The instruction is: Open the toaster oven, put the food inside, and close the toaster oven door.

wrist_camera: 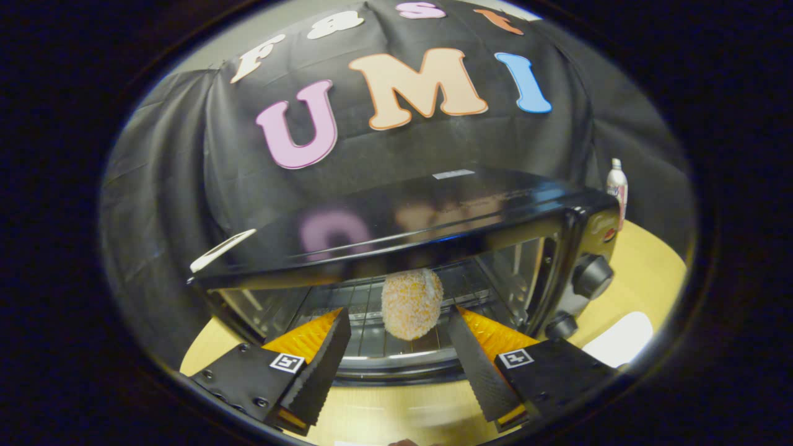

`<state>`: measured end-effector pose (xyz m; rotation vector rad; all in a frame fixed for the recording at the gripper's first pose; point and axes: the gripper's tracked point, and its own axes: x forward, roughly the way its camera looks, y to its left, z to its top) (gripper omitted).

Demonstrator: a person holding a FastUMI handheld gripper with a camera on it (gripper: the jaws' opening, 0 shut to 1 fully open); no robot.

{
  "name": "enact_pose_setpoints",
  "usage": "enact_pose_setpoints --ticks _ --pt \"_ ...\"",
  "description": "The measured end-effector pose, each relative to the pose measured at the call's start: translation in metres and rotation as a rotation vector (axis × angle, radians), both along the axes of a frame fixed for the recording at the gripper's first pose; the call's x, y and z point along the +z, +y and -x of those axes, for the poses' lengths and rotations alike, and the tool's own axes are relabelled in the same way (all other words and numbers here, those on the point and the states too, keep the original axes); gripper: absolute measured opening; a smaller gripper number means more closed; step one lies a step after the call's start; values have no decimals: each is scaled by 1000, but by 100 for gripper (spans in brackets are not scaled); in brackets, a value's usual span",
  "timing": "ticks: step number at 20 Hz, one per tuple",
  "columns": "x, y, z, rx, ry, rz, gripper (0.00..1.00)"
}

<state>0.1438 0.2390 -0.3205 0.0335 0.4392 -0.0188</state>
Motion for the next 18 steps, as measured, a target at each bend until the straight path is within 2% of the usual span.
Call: enact_pose_setpoints --ticks 7,10,13,18 --pt "20 8 107 102 -21 -25 97" --pt "-5 3 154 110 57 -53 98" --pt "-23 -6 193 85 122 -60 98" --pt "-50 -11 218 76 164 22 98"
